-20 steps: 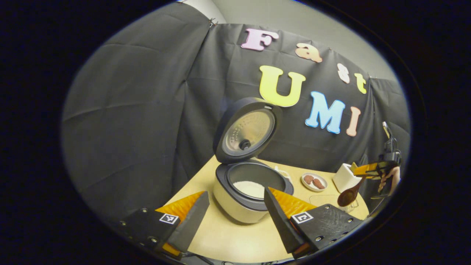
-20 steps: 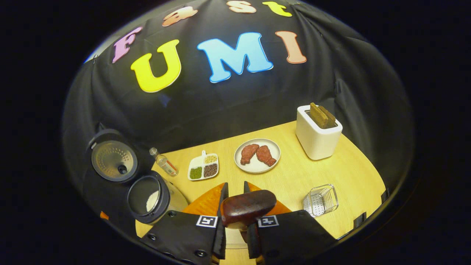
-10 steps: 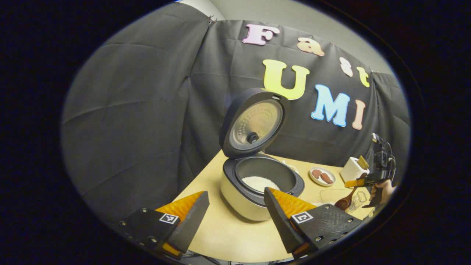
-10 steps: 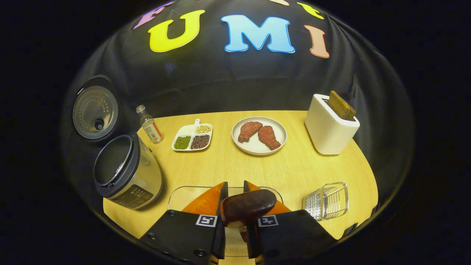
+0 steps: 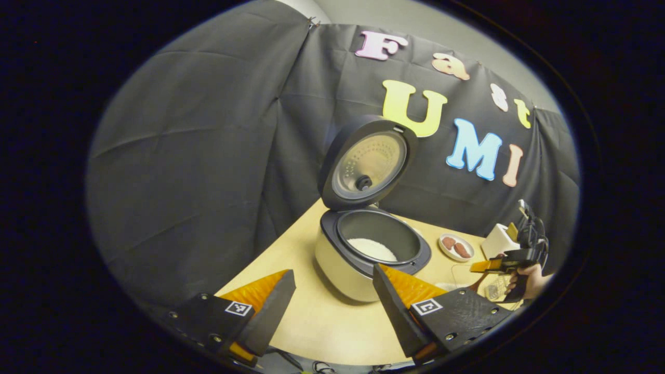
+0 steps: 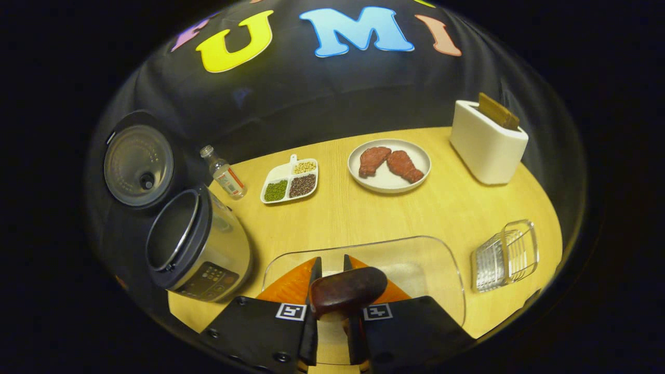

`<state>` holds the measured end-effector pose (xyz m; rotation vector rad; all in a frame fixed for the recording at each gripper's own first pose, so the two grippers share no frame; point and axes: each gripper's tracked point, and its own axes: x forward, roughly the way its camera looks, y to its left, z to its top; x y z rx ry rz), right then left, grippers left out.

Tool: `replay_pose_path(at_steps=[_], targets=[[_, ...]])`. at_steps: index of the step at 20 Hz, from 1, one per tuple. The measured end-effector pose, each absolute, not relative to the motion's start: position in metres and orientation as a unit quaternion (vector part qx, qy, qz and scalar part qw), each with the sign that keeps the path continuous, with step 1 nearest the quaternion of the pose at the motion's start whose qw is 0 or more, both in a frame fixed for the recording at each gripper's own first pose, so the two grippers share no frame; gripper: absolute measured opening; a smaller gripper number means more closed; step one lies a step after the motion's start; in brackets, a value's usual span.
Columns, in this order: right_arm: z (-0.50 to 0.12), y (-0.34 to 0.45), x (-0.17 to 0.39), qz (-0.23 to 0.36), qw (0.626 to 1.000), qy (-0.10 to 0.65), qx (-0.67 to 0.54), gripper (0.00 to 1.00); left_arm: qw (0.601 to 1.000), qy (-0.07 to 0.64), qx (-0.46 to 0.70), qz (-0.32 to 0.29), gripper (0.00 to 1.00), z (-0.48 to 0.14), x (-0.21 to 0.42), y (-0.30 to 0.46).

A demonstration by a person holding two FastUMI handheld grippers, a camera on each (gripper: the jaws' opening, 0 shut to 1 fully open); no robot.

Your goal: Close the left gripper, press the button to open the rice cooker; take a wooden spoon from the chopstick holder with the right hand, scoop a spoonful of rice and pour it into the rice cooker, then put the wooden spoon back into the chopstick holder.

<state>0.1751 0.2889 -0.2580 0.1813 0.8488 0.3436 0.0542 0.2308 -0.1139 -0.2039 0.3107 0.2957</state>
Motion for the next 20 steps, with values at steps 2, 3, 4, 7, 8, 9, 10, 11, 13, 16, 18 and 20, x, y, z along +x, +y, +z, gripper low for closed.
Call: replay_pose_path(at_steps=[2, 3, 4, 7, 8, 9, 10, 11, 13, 16, 18, 20], targets=[[-0.258, 0.296, 0.169, 0.168, 0.880, 0.426, 0.123, 0.22, 0.973, 0.149, -0.101, 0.145, 0.95, -0.109, 0.054, 0.230], [-0.258, 0.297, 0.169, 0.166, 0.878, 0.431, 0.130, 0.22, 0.974, 0.147, -0.097, 0.146, 0.95, -0.107, 0.053, 0.231], [-0.257, 0.299, 0.168, 0.165, 0.875, 0.434, 0.137, 0.25, 0.974, 0.145, -0.093, 0.146, 0.95, -0.105, 0.053, 0.232], [-0.251, 0.301, 0.163, 0.169, 0.867, 0.441, 0.157, 0.22, 0.975, 0.140, -0.089, 0.147, 0.95, -0.098, 0.051, 0.235], [-0.247, 0.303, 0.161, 0.176, 0.865, 0.441, 0.162, 0.25, 0.975, 0.139, -0.089, 0.147, 0.95, -0.096, 0.051, 0.236], [-0.243, 0.303, 0.161, 0.182, 0.864, 0.439, 0.164, 0.25, 0.975, 0.139, -0.089, 0.147, 0.95, -0.097, 0.051, 0.235], [-0.237, 0.301, 0.162, 0.185, 0.864, 0.437, 0.168, 0.25, 0.976, 0.137, -0.087, 0.147, 0.95, -0.095, 0.051, 0.235], [-0.233, 0.296, 0.163, 0.184, 0.865, 0.434, 0.172, 0.25, 0.976, 0.136, -0.085, 0.145, 0.95, -0.093, 0.051, 0.234], [-0.223, 0.285, 0.165, 0.173, 0.869, 0.426, 0.181, 0.25, 0.978, 0.133, -0.080, 0.142, 0.95, -0.091, 0.051, 0.231], [-0.210, 0.267, 0.170, 0.156, 0.874, 0.415, 0.200, 0.22, 0.979, 0.129, -0.079, 0.138, 0.95, -0.090, 0.053, 0.228], [-0.200, 0.256, 0.171, 0.140, 0.873, 0.410, 0.225, 0.22, 0.979, 0.129, -0.083, 0.131, 0.95, -0.089, 0.053, 0.222], [-0.190, 0.246, 0.173, 0.128, 0.871, 0.402, 0.251, 0.22, 0.981, 0.127, -0.082, 0.124, 0.95, -0.087, 0.056, 0.218]])
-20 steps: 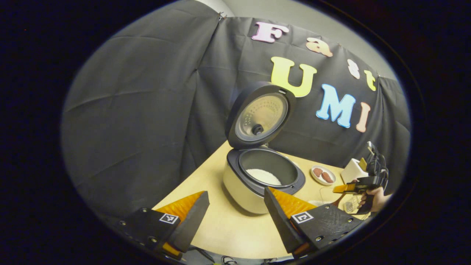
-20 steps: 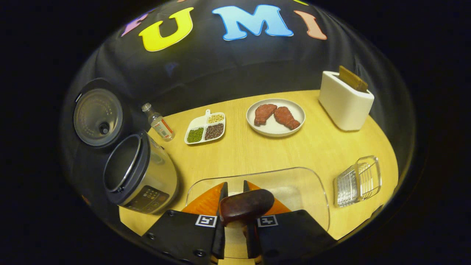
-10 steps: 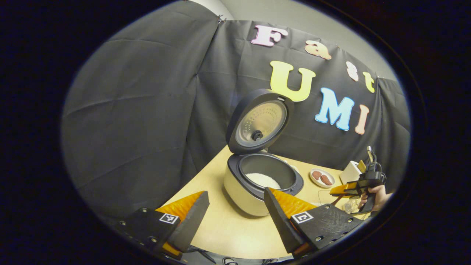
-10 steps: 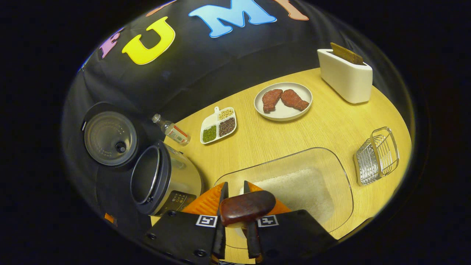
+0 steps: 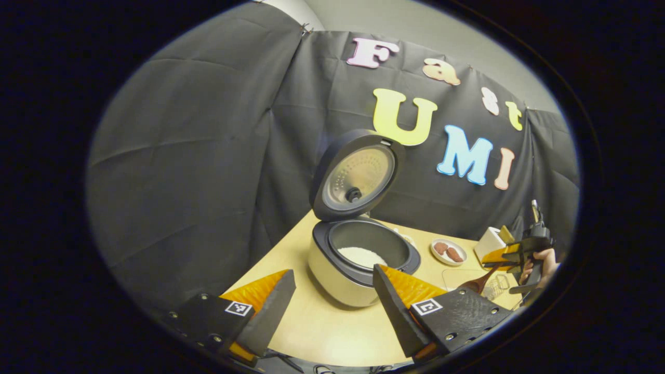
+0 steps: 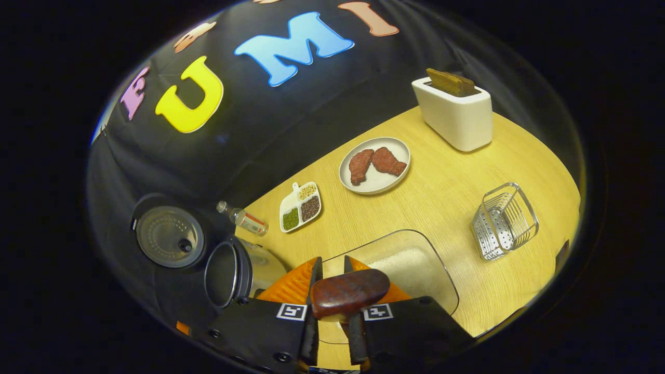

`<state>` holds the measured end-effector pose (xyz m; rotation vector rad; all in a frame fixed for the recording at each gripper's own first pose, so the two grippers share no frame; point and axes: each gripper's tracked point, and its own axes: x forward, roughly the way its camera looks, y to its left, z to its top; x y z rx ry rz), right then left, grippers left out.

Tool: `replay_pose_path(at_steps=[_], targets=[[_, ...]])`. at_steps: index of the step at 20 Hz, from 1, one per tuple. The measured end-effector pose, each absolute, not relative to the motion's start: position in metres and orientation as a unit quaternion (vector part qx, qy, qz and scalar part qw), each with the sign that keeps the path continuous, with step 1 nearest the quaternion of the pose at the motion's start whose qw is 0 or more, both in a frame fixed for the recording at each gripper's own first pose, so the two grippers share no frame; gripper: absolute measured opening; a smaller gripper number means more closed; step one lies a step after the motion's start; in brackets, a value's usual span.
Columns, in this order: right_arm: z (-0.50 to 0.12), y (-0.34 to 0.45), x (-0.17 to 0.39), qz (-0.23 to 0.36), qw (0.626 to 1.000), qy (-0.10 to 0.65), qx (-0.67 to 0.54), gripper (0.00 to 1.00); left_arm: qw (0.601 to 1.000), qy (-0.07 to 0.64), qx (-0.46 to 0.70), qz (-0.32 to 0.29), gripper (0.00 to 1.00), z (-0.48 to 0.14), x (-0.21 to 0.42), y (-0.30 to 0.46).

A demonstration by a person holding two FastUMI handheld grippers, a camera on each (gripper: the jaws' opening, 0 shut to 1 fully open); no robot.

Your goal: Close the left gripper, press the button to open the rice cooker; take a wooden spoon from the chopstick holder with the right hand, scoop a spoonful of rice and pour it into the rice cooker, then put the wooden spoon back into the chopstick holder.

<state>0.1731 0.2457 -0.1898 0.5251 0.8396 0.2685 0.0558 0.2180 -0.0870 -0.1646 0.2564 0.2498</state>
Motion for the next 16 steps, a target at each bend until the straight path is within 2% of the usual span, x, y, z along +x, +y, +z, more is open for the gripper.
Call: replay_pose_path(at_steps=[1, 3, 4, 6, 8, 9, 11, 16], targets=[[-0.186, 0.242, 0.174, 0.123, 0.870, 0.398, 0.262, 0.25, 0.981, 0.126, -0.078, 0.122, 0.95, -0.088, 0.056, 0.218], [-0.182, 0.231, 0.176, 0.102, 0.867, 0.397, 0.284, 0.22, 0.983, 0.121, -0.069, 0.120, 0.95, -0.084, 0.056, 0.222], [-0.178, 0.227, 0.178, 0.093, 0.865, 0.394, 0.297, 0.25, 0.983, 0.119, -0.065, 0.121, 0.95, -0.081, 0.056, 0.223], [-0.172, 0.226, 0.183, 0.086, 0.858, 0.390, 0.323, 0.22, 0.983, 0.114, -0.060, 0.131, 0.95, -0.075, 0.055, 0.230], [-0.168, 0.224, 0.187, 0.080, 0.851, 0.390, 0.342, 0.25, 0.982, 0.109, -0.064, 0.139, 0.95, -0.073, 0.052, 0.235], [-0.166, 0.224, 0.189, 0.080, 0.848, 0.391, 0.350, 0.22, 0.981, 0.109, -0.067, 0.143, 0.95, -0.074, 0.049, 0.237], [-0.159, 0.226, 0.194, 0.088, 0.841, 0.395, 0.360, 0.25, 0.980, 0.111, -0.071, 0.152, 0.95, -0.077, 0.045, 0.243], [-0.134, 0.236, 0.211, 0.099, 0.820, 0.398, 0.398, 0.25, 0.974, 0.110, -0.079, 0.184, 0.94, -0.083, 0.036, 0.262]])
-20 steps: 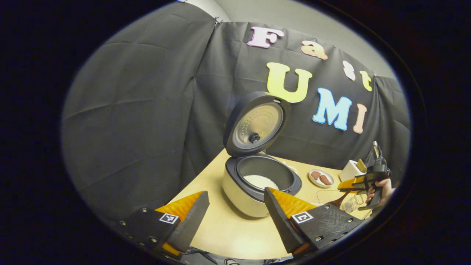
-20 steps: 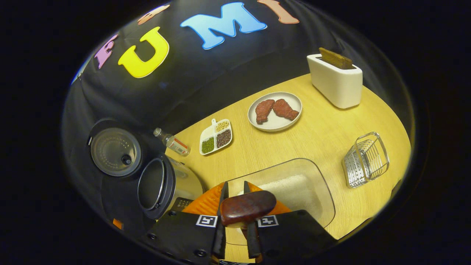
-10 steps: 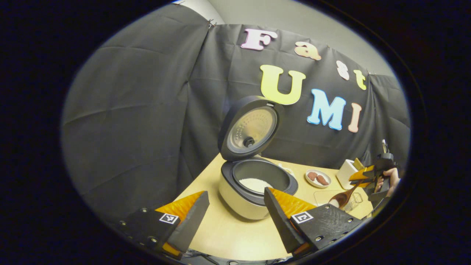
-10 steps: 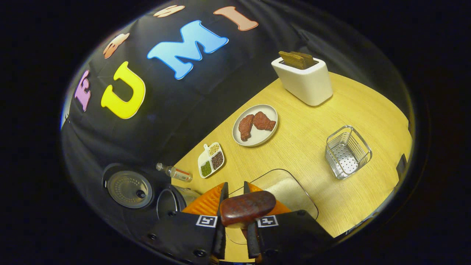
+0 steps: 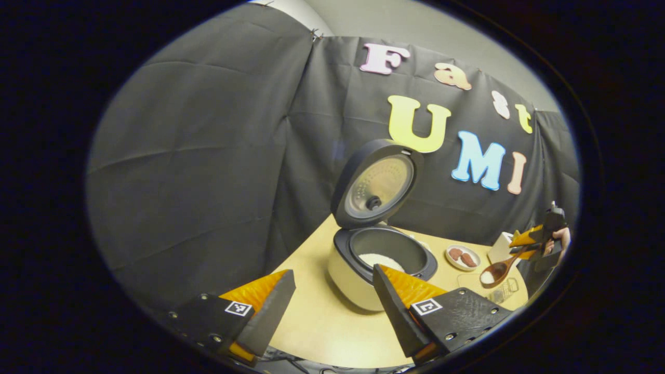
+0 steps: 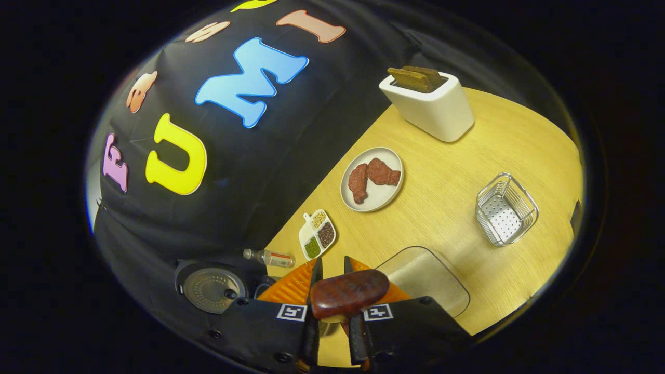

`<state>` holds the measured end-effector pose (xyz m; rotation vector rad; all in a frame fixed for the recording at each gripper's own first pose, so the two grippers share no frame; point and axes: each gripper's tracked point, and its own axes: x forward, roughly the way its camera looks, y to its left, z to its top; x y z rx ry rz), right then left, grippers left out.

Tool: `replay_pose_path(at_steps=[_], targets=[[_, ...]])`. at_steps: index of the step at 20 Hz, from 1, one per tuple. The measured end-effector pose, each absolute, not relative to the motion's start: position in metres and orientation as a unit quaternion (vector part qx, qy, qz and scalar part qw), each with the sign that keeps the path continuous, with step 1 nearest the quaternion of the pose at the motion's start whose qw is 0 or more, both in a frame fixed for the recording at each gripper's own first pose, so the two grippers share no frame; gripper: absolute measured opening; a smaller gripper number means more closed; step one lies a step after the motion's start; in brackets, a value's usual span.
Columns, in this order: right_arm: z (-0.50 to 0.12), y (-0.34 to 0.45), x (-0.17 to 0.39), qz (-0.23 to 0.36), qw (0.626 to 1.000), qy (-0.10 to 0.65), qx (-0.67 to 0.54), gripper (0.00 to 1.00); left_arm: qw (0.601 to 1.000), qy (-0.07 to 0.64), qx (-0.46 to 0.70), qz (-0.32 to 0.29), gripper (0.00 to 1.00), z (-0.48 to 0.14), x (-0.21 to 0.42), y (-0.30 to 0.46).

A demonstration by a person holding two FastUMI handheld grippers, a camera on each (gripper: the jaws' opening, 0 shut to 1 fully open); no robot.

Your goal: Close the left gripper, press the button to open the rice cooker; take a wooden spoon from the chopstick holder with the right hand, scoop a spoonful of rice and pour it into the rice cooker, then put the wooden spoon back into the chopstick holder.

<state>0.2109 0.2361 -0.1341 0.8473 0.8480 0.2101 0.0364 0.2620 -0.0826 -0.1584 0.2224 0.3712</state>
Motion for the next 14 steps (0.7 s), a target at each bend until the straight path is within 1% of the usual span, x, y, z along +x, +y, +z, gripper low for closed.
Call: replay_pose_path(at_steps=[1, 2, 3, 4, 5, 6, 7, 8, 10, 13, 14], targets=[[-0.126, 0.242, 0.215, 0.104, 0.814, 0.397, 0.410, 0.22, 0.972, 0.109, -0.082, 0.192, 0.95, -0.084, 0.035, 0.266], [-0.115, 0.249, 0.221, 0.113, 0.806, 0.396, 0.425, 0.25, 0.970, 0.108, -0.086, 0.198, 0.95, -0.086, 0.035, 0.268], [-0.105, 0.258, 0.225, 0.122, 0.797, 0.394, 0.442, 0.25, 0.969, 0.109, -0.091, 0.203, 0.94, -0.088, 0.033, 0.271], [-0.096, 0.267, 0.229, 0.129, 0.786, 0.393, 0.460, 0.22, 0.967, 0.110, -0.095, 0.208, 0.95, -0.088, 0.032, 0.273], [-0.087, 0.278, 0.234, 0.137, 0.775, 0.393, 0.476, 0.22, 0.966, 0.110, -0.098, 0.212, 0.95, -0.091, 0.034, 0.276], [-0.077, 0.287, 0.237, 0.146, 0.765, 0.393, 0.489, 0.24, 0.965, 0.110, -0.102, 0.215, 0.95, -0.091, 0.034, 0.277], [-0.070, 0.298, 0.241, 0.155, 0.758, 0.393, 0.497, 0.25, 0.964, 0.110, -0.104, 0.217, 0.95, -0.092, 0.033, 0.279], [-0.064, 0.308, 0.244, 0.160, 0.755, 0.393, 0.500, 0.22, 0.964, 0.111, -0.104, 0.218, 0.95, -0.095, 0.033, 0.280], [-0.057, 0.330, 0.248, 0.175, 0.754, 0.396, 0.495, 0.21, 0.963, 0.111, -0.102, 0.222, 0.94, -0.096, 0.033, 0.285], [-0.049, 0.370, 0.252, 0.200, 0.750, 0.409, 0.481, 0.21, 0.961, 0.108, -0.103, 0.233, 0.94, -0.096, 0.030, 0.295], [-0.047, 0.381, 0.254, 0.207, 0.749, 0.412, 0.476, 0.25, 0.960, 0.106, -0.107, 0.237, 0.94, -0.095, 0.027, 0.300]])
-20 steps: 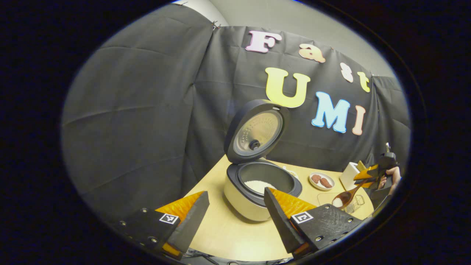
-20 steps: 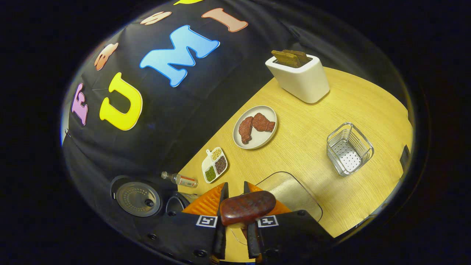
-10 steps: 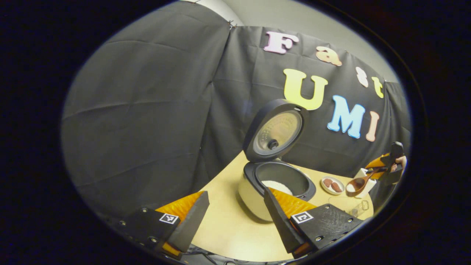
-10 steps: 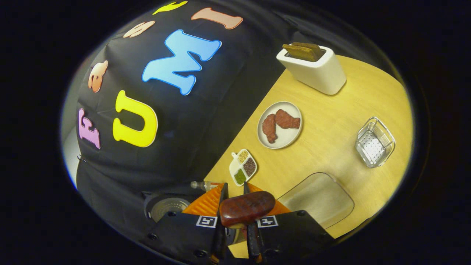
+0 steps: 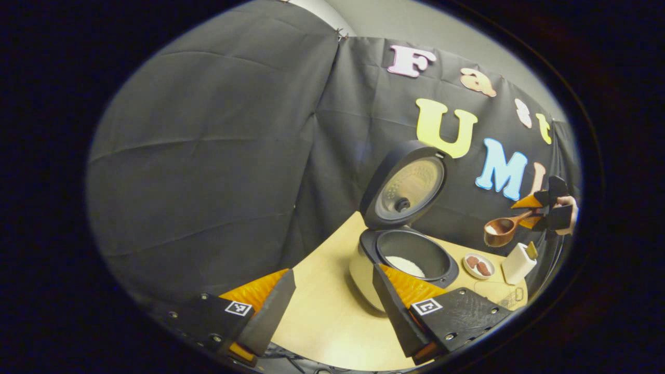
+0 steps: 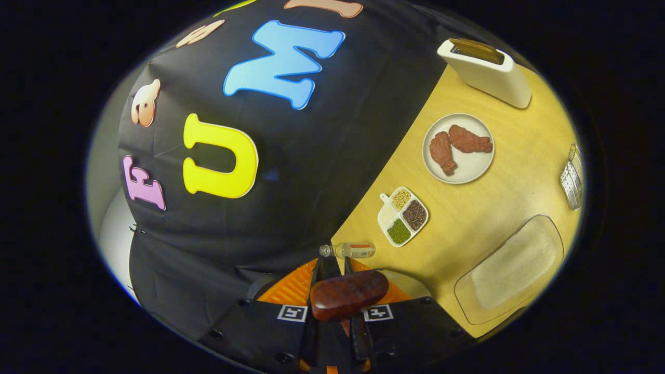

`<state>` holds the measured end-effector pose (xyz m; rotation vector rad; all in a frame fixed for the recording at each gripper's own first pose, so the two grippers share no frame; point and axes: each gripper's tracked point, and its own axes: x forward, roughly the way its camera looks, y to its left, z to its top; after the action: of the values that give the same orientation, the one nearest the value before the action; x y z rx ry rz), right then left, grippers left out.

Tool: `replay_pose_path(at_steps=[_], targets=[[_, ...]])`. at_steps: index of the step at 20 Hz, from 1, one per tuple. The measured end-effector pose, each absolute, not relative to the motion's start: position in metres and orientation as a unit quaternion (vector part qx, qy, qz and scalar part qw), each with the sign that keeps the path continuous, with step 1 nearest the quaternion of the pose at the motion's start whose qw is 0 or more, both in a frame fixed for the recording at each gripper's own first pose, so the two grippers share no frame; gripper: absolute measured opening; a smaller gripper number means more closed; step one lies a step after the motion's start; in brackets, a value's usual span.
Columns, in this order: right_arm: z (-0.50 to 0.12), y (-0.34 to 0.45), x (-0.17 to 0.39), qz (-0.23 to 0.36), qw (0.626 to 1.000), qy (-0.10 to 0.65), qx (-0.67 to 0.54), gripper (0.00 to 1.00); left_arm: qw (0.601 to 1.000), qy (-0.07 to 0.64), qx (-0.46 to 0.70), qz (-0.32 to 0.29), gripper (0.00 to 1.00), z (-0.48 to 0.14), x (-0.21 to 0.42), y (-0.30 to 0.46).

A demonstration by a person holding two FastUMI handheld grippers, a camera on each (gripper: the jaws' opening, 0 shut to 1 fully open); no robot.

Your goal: Close the left gripper, press the button to open the rice cooker; take a wooden spoon from the chopstick holder with the right hand, scoop a spoonful of rice and pour it into the rice cooker, then put the wooden spoon back into the chopstick holder.

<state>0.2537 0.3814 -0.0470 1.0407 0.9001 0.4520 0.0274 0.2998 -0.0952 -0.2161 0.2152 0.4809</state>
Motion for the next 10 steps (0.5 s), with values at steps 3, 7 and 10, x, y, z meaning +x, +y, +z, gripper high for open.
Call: replay_pose_path(at_steps=[3, 7, 10], targets=[[-0.047, 0.421, 0.248, 0.232, 0.747, 0.425, 0.456, 0.21, 0.954, 0.103, -0.118, 0.256, 0.94, -0.100, 0.018, 0.313], [-0.060, 0.471, 0.242, 0.259, 0.752, 0.445, 0.412, 0.20, 0.945, 0.094, -0.135, 0.283, 0.95, -0.106, 0.000, 0.331], [-0.079, 0.500, 0.242, 0.272, 0.764, 0.452, 0.372, 0.20, 0.938, 0.100, -0.143, 0.298, 0.94, -0.117, -0.008, 0.337]])
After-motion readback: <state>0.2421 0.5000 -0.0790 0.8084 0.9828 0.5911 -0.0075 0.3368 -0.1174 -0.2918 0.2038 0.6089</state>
